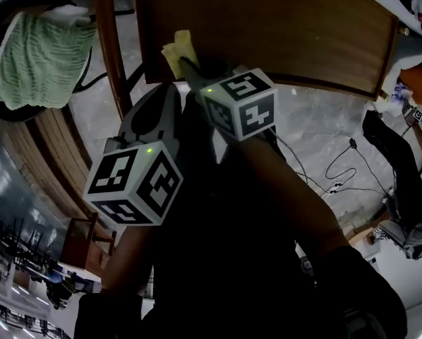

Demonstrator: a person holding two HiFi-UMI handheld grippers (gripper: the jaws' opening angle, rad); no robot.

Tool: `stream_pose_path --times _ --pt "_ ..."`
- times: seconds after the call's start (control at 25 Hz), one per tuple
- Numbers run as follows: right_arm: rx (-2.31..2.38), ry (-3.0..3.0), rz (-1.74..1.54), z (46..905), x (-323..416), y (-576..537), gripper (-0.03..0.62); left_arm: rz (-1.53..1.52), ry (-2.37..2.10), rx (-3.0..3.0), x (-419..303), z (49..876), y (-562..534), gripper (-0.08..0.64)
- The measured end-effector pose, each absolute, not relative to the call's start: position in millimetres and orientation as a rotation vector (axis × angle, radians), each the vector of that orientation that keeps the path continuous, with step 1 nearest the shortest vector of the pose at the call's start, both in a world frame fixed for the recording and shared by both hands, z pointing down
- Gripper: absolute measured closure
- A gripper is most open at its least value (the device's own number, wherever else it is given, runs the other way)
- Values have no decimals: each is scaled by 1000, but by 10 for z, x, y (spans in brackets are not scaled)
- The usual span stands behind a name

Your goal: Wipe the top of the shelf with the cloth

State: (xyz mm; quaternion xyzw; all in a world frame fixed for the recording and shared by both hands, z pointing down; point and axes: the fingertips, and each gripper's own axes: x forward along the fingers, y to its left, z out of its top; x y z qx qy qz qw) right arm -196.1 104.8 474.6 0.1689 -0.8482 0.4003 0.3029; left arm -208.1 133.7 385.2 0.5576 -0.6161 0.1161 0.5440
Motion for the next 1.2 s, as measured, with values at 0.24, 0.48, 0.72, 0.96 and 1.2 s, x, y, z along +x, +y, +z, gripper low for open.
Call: stream_pose_path --times 0.24,0.48,0.72,0.96,1.2 --pt "416 -2171 1106 4867 -2178 1301 540 293 -1473 1328 -2264 3804 1382 549" --pt "464 -2140 1112 4921 -2247 1349 540 307 -1461 1304 -2245 3881 1464 549" --pt "469 -2096 983 4962 -2325 1365 540 326 -1490 1300 -2332 3836 1506 549" --pt "492 -2056 891 5011 -2052 1276 540 380 -1507 1337 -2318 3905 1409 549" --pt "553 -2018 903 5017 -1581 1081 540 445 -1455 1369 -1969 4133 1296 549"
